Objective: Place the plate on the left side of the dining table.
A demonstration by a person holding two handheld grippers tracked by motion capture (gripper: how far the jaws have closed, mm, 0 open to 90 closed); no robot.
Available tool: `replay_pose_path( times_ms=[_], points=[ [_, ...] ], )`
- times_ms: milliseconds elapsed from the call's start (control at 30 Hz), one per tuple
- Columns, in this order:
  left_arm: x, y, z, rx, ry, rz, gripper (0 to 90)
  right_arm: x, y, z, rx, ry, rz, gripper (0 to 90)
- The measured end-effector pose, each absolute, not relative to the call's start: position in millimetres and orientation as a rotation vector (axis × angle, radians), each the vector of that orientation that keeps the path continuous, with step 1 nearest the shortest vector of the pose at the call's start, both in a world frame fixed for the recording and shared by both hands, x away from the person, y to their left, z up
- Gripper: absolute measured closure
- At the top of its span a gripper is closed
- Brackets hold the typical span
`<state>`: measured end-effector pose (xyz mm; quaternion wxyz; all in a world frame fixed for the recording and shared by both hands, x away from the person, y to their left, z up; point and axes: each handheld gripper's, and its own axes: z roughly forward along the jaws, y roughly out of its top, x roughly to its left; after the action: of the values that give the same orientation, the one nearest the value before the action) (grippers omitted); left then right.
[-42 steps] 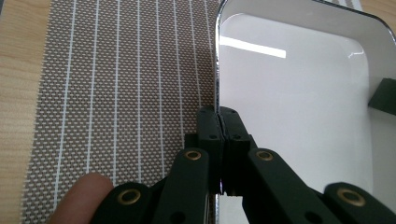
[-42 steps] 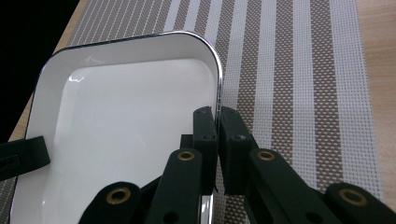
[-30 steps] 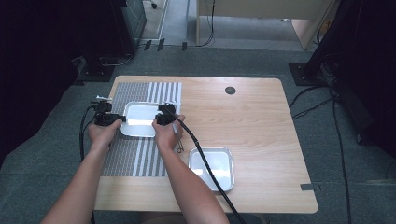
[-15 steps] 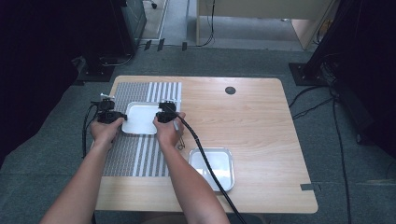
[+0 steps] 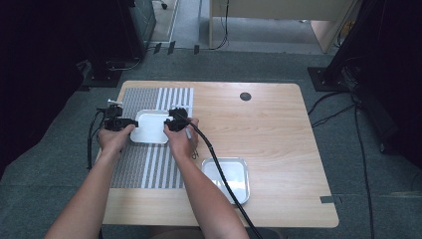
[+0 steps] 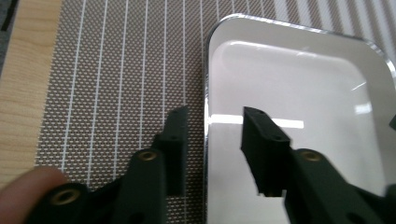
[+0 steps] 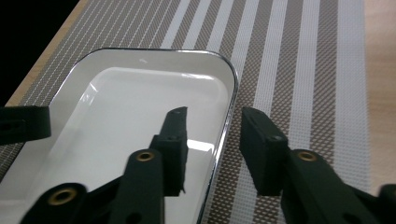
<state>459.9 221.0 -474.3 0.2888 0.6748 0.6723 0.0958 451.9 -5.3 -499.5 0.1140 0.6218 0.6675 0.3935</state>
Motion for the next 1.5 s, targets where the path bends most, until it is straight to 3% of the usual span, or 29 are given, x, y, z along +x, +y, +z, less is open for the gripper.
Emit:
replay_pose_path(
  times_ms=[67,100,133,267,367,467,600,867,967,1500],
  points=[
    [457,224,-470,1.740,1.775,0.212,51.9,450,-7,-496,1.770,1.954,1.151,56.8],
    [456,226,-469,1.714,1.769,0.188,40.8,448,-9,-493,1.746,1.953,1.165,53.6],
    [455,227,-469,1.703,1.772,0.171,40.8,448,-9,-493,1.746,1.953,1.165,53.6],
    [447,230,-468,1.686,1.742,0.164,18.3,441,-13,-482,1.654,1.974,1.202,47.1],
    [439,229,-466,1.722,1.707,0.207,13.2,437,-18,-476,1.567,1.993,1.240,42.8],
    [430,229,-464,1.721,1.682,0.223,11.0,433,-27,-470,1.536,1.986,1.286,34.5],
    [417,233,-461,1.690,1.643,0.239,11.0,426,-41,-467,1.487,2.071,1.226,30.0],
    [397,236,-470,1.694,1.628,0.261,11.0,410,-73,-463,1.476,2.039,1.240,28.5],
    [389,235,-471,1.710,1.603,0.298,11.0,404,-80,-459,1.487,2.027,1.205,19.4],
    [354,226,-464,1.687,1.514,0.360,10.6,374,-117,-437,1.485,2.019,1.267,18.0]
  ],
)
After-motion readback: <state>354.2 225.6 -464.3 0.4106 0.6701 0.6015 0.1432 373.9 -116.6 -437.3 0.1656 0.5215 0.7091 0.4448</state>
